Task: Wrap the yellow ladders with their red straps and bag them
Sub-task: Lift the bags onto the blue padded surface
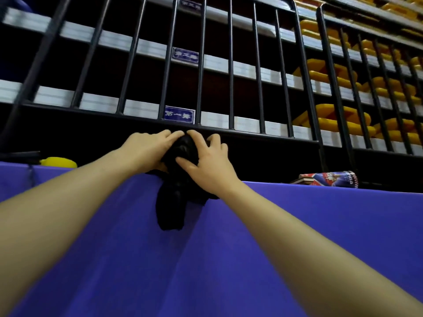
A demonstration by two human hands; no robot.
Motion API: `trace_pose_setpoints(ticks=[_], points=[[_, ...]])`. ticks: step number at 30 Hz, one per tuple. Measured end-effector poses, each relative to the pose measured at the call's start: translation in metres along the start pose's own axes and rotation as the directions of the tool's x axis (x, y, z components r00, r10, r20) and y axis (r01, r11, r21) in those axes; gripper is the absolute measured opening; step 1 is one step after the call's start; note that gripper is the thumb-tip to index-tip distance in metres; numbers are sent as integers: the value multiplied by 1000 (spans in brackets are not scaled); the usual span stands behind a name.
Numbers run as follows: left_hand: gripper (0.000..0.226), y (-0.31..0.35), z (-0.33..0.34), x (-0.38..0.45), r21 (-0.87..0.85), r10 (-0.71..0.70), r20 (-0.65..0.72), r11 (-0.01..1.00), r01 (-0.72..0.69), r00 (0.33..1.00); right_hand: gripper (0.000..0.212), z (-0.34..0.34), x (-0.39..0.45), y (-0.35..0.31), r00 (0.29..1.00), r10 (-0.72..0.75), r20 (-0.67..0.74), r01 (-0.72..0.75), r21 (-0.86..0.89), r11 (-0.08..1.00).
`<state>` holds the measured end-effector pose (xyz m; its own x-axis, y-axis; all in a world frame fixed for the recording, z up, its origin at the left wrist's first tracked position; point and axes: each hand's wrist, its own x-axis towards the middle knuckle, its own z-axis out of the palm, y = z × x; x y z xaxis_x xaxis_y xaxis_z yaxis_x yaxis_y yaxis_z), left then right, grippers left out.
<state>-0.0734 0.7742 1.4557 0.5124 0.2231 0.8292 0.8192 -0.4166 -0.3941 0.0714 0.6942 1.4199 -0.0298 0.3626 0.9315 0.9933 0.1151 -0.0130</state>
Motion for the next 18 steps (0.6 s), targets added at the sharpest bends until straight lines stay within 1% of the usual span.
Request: trace_pose_setpoints(ticks=[3,6,8,9,10,12,13,14,15,16,18], points=[[89,-21,23,-13,-99,-46,11,994,47,999,65,21,10,-12,999,-5,55,2,47,999],[86,-38,25,-16,-292,-28,143,954,69,989,60,37,16,-19,990,-16,140,6,69,998],[77,-42,18,-15,-365,-28,229,924,113,973,56,43,18,-19,988,-18,156,2,102,995],[69,-43,15,-17,-401,-44,216,907,129,975,55,46,18,-19,989,-22,148,4,124,992],[61,-41,11,-17,-473,-74,159,870,142,985,54,47,17,-16,991,-25,128,7,142,990],[47,-32,11,-22,-658,-167,27,739,143,986,57,50,12,-11,997,-31,69,18,185,983],[43,-25,12,-25,-727,-202,-22,676,123,979,60,51,9,-8,999,-29,29,23,209,978],[40,-17,16,-27,-768,-216,-53,633,98,975,63,53,5,-4,1000,-25,-10,27,235,972],[38,-10,19,-29,-775,-211,-72,627,79,975,65,55,2,-1,999,-26,-43,36,260,965],[38,-5,23,-31,-757,-203,-71,649,80,977,66,57,-2,1,997,-36,-66,53,277,959],[43,3,30,-32,-675,-221,-60,727,123,973,63,61,-6,6,992,-68,-106,96,287,953]])
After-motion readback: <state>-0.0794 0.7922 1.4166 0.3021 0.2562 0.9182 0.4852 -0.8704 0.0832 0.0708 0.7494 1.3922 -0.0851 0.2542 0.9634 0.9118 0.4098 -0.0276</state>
